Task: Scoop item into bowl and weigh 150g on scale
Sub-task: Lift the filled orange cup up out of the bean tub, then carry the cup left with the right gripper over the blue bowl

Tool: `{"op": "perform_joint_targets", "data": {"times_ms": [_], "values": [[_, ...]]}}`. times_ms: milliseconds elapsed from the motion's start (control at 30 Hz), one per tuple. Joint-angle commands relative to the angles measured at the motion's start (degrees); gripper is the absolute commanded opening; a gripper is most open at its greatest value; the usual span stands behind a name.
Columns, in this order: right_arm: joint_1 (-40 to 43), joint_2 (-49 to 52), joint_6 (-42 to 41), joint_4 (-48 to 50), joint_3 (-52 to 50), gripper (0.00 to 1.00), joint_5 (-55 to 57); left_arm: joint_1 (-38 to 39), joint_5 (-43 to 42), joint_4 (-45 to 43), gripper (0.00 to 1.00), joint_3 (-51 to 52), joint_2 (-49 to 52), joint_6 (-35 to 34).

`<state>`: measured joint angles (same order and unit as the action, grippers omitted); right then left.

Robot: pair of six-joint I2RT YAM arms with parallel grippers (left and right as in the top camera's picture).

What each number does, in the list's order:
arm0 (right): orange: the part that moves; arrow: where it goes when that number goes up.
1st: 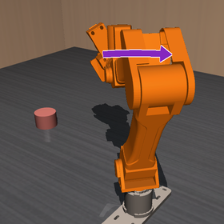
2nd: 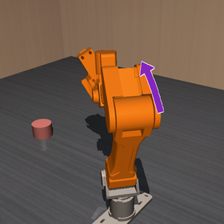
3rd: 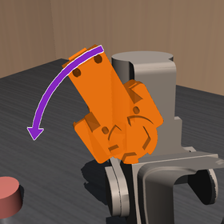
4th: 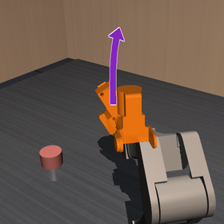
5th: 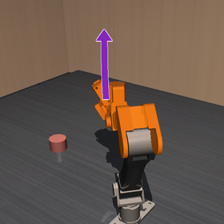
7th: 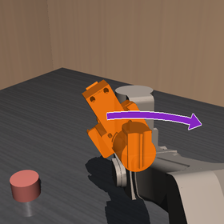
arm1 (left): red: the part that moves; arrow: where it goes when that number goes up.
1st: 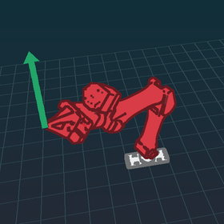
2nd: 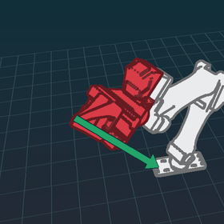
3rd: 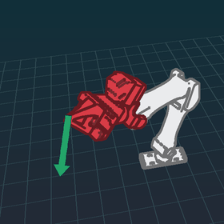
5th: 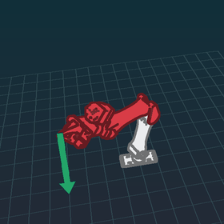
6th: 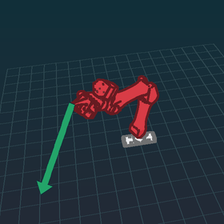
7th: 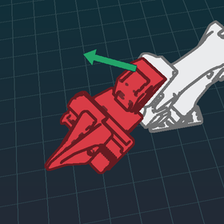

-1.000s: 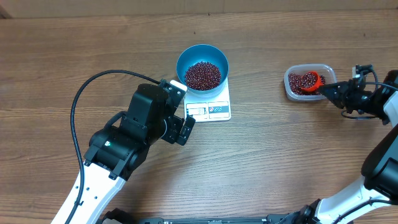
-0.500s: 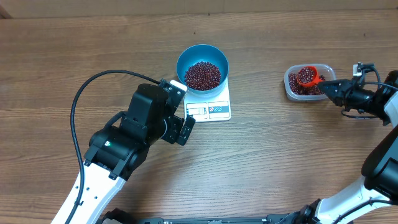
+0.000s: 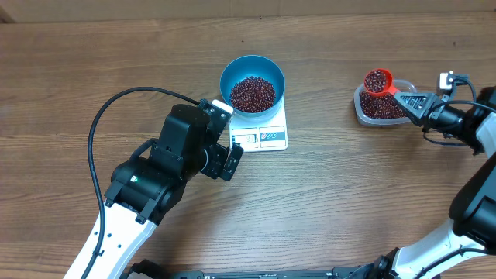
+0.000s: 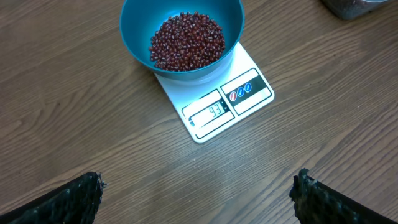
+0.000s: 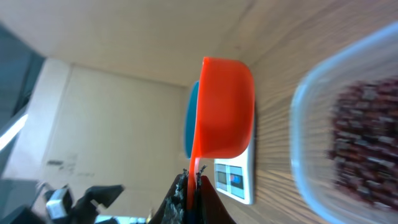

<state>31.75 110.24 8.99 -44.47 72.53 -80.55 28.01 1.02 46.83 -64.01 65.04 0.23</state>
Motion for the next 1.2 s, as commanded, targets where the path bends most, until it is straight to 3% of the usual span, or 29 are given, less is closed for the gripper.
{"op": "perform_joint_targets", "data": {"times_ms": [0, 333, 900, 1167], "values": [[-3.32, 0.37, -0.02, 1.57, -0.57, 0.04, -7.17, -0.35, -0.85, -0.11, 1.00, -0.76, -0.55, 0.87], [-10.36, 0.37, -8.59, 9.55, -0.57, 0.04, -6.93, -0.35, -0.85, -0.09, 0.99, -0.76, -0.55, 0.90], [-23.85, 0.37, -34.10, 33.81, -0.57, 0.04, 3.06, -0.35, -0.85, -0.11, 1.00, -0.76, -0.52, 0.90], [-29.88, 0.37, -35.82, 40.98, -0.57, 0.04, 7.74, -0.35, -0.85, -0.09, 0.99, -0.76, -0.52, 0.87]]}}
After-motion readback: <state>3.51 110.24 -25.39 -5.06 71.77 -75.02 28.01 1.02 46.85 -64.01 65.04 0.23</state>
